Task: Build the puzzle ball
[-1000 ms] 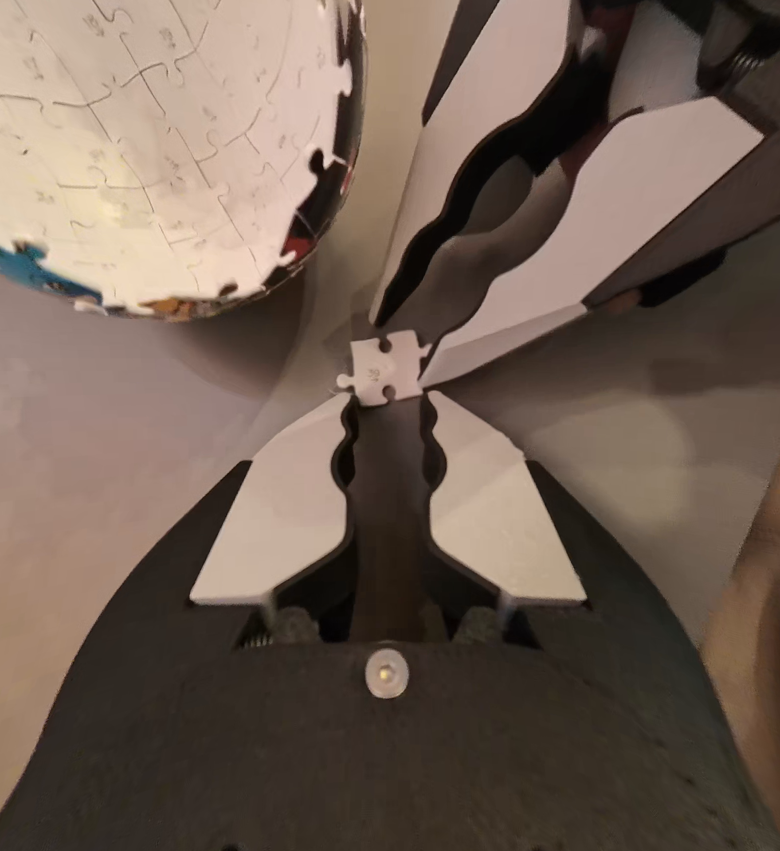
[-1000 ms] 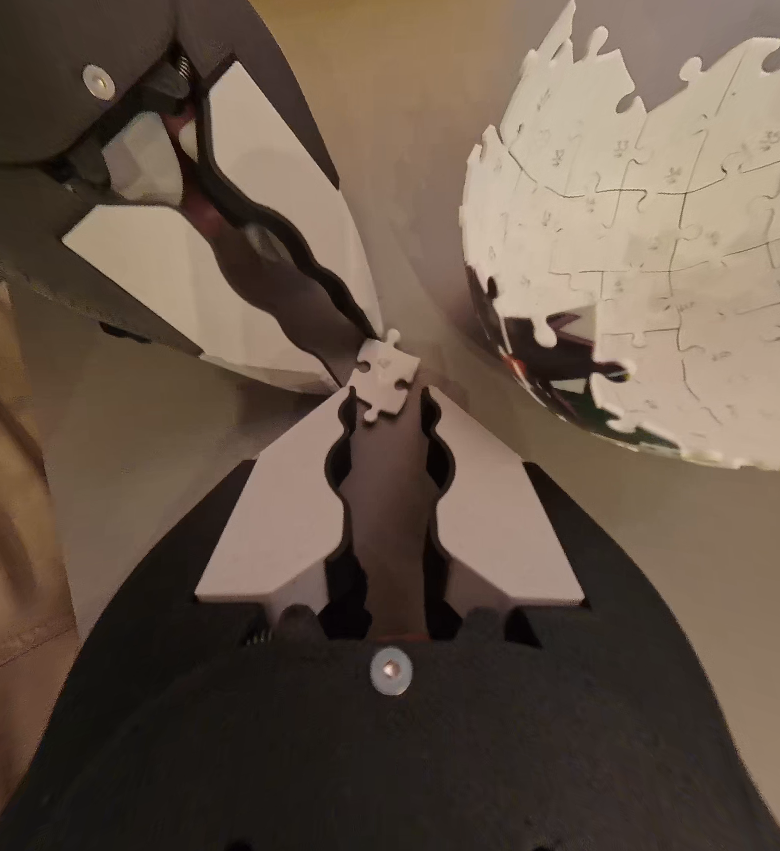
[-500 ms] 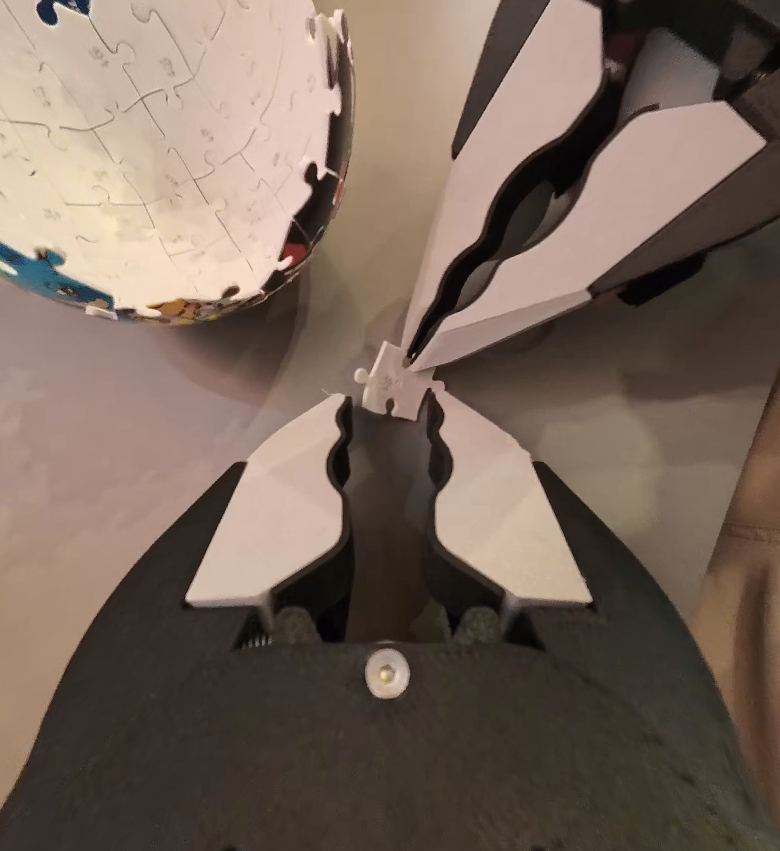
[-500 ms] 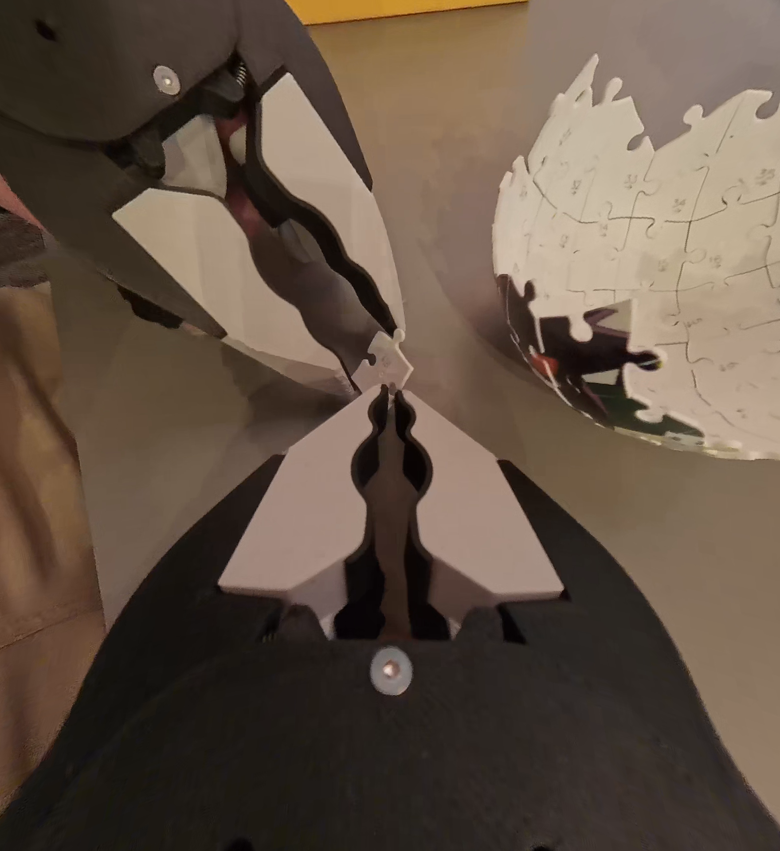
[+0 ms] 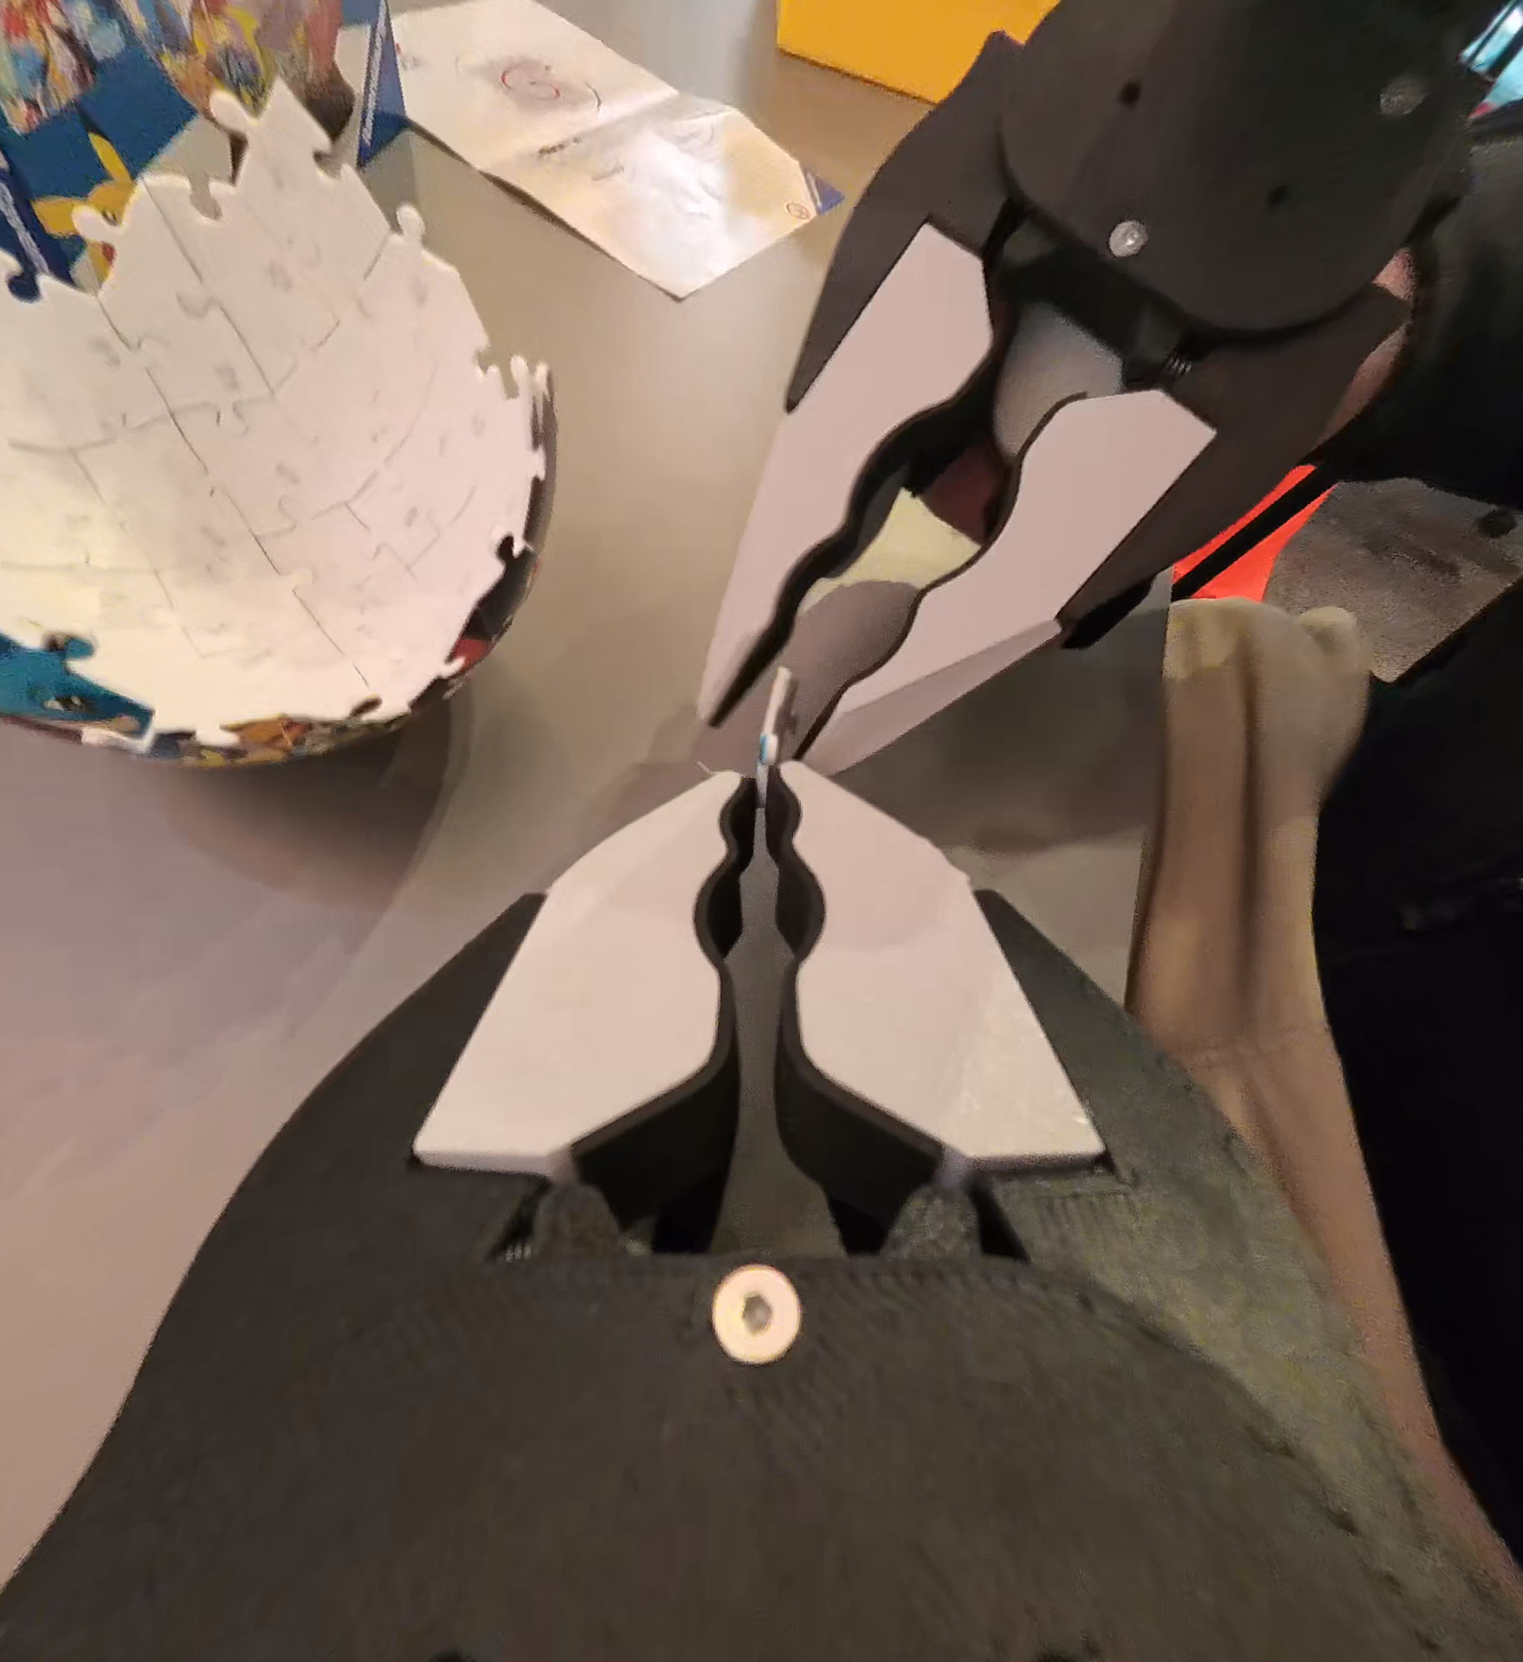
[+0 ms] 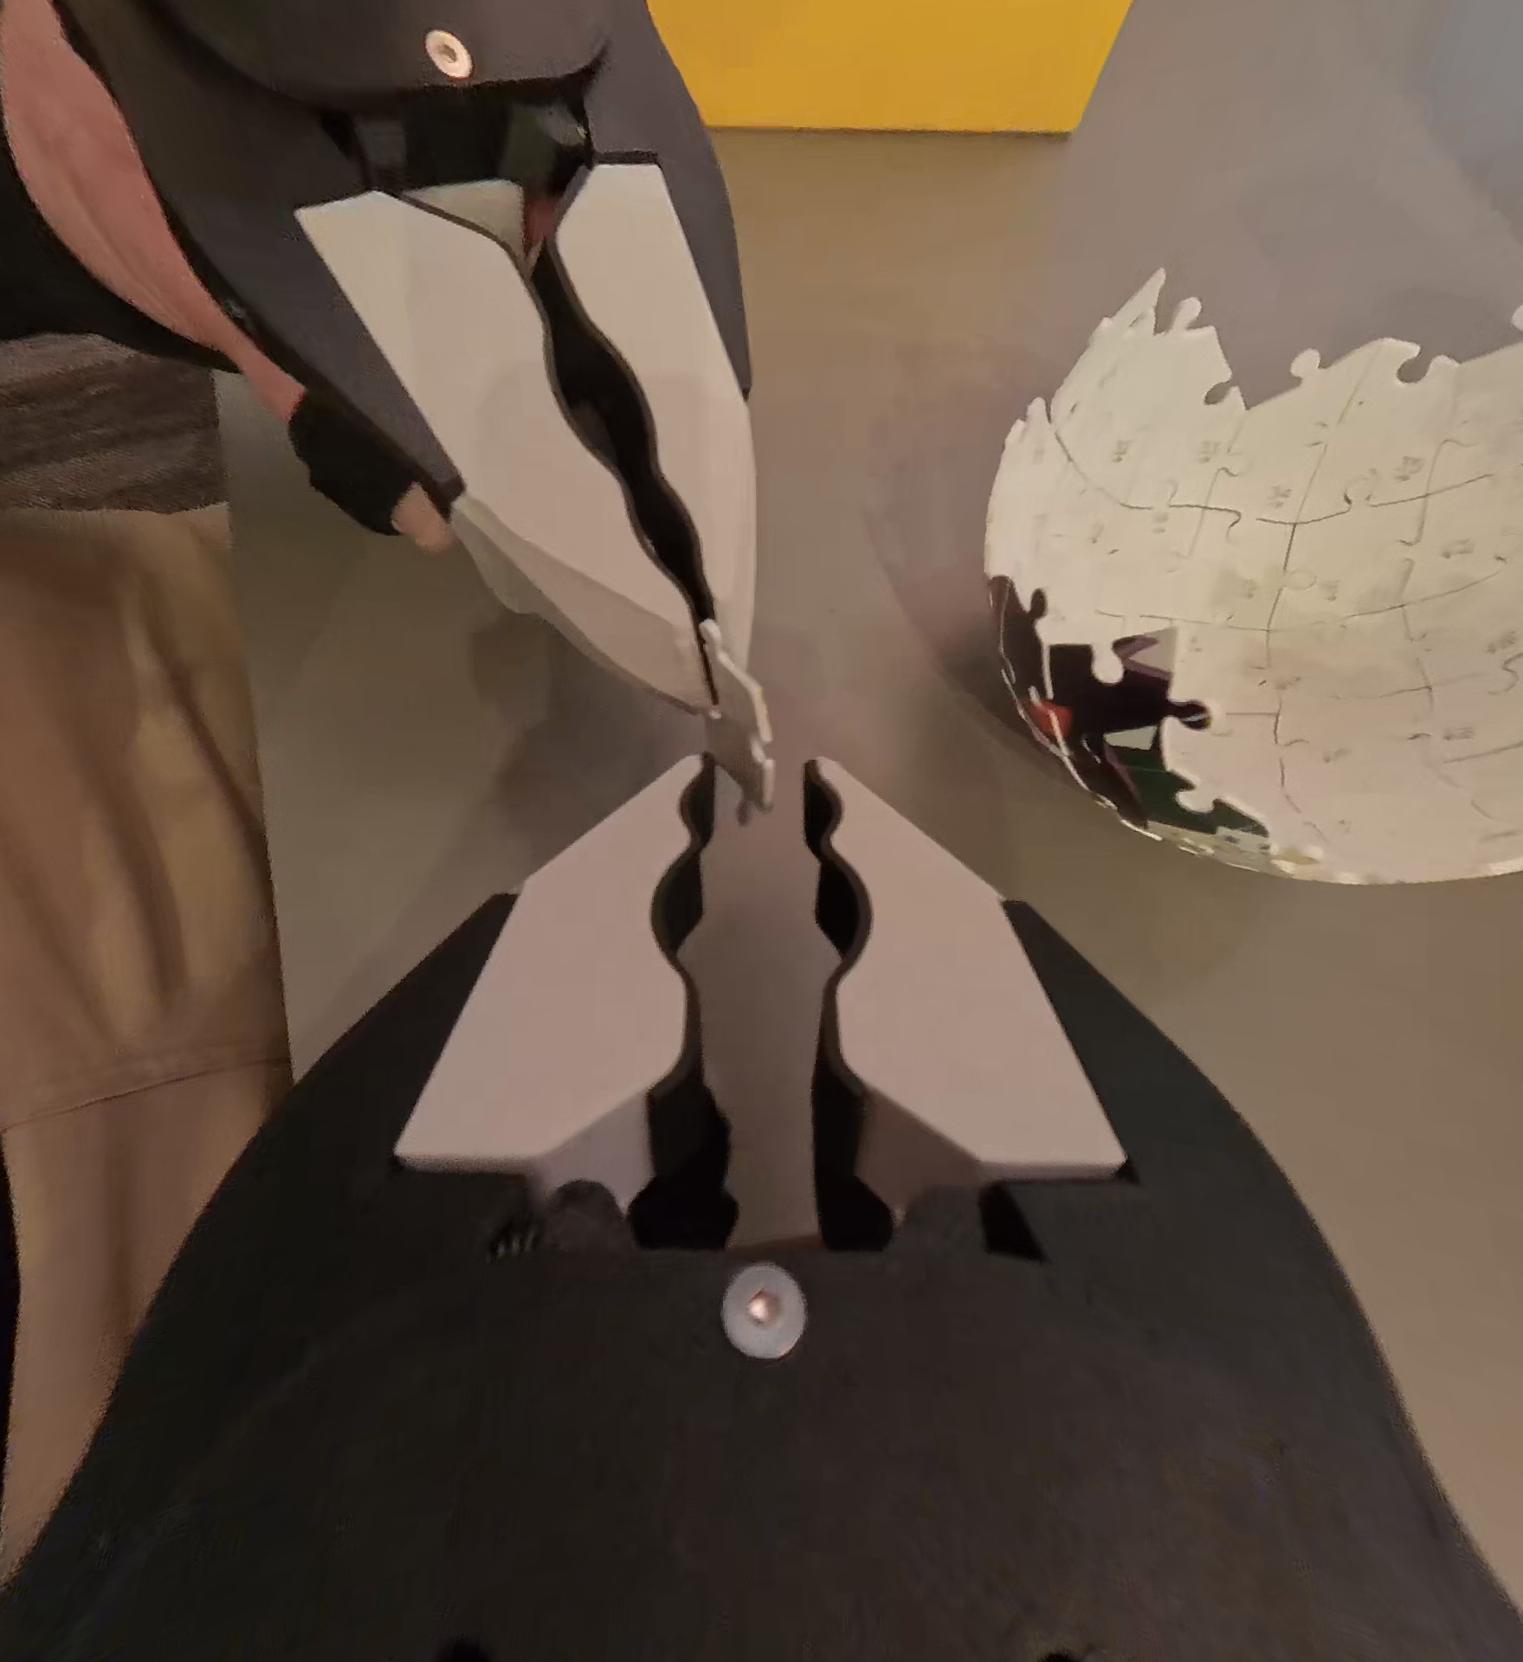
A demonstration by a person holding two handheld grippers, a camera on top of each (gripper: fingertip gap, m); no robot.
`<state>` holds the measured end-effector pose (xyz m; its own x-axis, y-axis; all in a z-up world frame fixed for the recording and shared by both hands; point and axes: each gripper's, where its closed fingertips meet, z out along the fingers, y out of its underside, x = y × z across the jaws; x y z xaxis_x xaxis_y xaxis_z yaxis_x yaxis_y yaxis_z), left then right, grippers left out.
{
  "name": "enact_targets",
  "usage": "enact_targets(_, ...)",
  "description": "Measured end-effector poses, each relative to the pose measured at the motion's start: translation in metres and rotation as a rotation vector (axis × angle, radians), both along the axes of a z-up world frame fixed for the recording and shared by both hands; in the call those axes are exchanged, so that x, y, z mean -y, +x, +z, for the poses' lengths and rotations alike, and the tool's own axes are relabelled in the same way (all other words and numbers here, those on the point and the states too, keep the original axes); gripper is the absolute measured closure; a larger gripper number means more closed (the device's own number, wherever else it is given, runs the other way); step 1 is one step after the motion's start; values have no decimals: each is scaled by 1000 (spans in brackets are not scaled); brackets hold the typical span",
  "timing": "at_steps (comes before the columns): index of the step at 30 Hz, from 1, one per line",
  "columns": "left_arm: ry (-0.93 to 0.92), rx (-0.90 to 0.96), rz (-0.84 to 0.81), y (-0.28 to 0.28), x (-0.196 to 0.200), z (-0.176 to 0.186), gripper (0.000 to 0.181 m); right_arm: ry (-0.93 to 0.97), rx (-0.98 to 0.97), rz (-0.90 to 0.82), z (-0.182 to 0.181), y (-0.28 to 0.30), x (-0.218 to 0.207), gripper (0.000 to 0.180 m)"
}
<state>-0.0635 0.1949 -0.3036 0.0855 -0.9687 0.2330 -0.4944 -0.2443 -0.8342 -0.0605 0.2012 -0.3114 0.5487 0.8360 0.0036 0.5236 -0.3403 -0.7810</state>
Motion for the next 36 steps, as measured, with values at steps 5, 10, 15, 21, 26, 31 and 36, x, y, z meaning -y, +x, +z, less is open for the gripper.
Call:
enact_targets(5, 3, 66, -2, 3, 1, 22, 177, -63, -155, 32, 23, -2, 8, 179)
enact_targets(10, 53, 94, -2, 2, -1, 46, 163, -70, -213, 27, 43, 7, 9, 180)
enact_targets(15, 231, 71, 113, -17, -42, 83, 149, -72, -274, -50, 61, 38, 0, 180)
enact_targets(21, 384, -66, 164, -9, -111, 98, 141, -66, -292, -108, 66, 61, -9, 180)
enact_targets(26, 437, -258, 68, 18, -155, 64, 138, -76, -289, -137, 62, 70, -13, 180)
enact_targets(31, 474, -328, -33, 46, -173, 48, 138, -84, -302, -147, 60, 77, -16, 180)
enact_targets(36, 495, -396, -120, 61, -175, 34, 159, -95, -310, -152, 56, 80, -17, 180)
